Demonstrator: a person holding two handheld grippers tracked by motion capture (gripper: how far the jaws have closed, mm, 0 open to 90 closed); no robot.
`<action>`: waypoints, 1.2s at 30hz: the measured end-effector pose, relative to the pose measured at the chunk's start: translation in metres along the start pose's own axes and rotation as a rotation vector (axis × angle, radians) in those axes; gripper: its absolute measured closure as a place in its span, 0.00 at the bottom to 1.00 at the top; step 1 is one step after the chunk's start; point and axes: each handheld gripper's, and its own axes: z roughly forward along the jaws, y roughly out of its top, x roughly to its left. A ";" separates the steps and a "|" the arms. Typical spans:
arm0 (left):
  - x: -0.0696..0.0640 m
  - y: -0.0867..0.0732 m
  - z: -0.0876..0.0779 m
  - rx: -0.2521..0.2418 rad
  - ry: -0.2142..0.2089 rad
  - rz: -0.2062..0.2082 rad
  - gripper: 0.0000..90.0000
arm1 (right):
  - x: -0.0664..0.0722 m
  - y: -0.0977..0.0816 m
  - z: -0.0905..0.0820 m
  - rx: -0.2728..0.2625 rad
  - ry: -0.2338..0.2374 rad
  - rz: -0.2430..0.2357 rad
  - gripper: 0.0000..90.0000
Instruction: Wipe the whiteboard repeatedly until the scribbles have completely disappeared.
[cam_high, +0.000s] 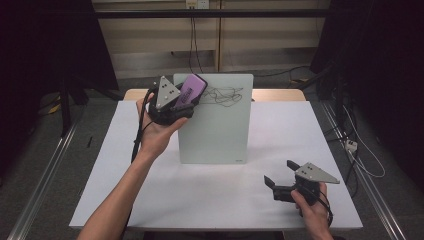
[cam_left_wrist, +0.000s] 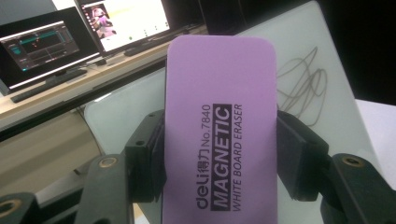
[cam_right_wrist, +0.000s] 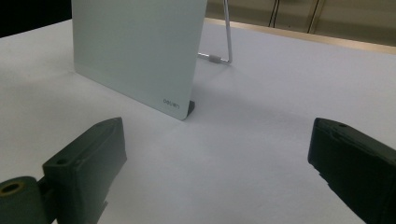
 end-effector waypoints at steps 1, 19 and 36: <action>0.000 0.000 0.000 0.001 0.000 0.005 0.46 | 0.000 0.000 0.000 0.000 0.000 -0.001 0.04; -0.023 -0.019 0.009 0.019 -0.050 0.052 0.46 | 0.001 0.000 0.000 0.005 0.007 -0.002 0.05; -0.011 -0.011 0.004 0.036 -0.031 0.048 0.46 | 0.000 0.000 0.000 0.006 0.008 0.005 0.05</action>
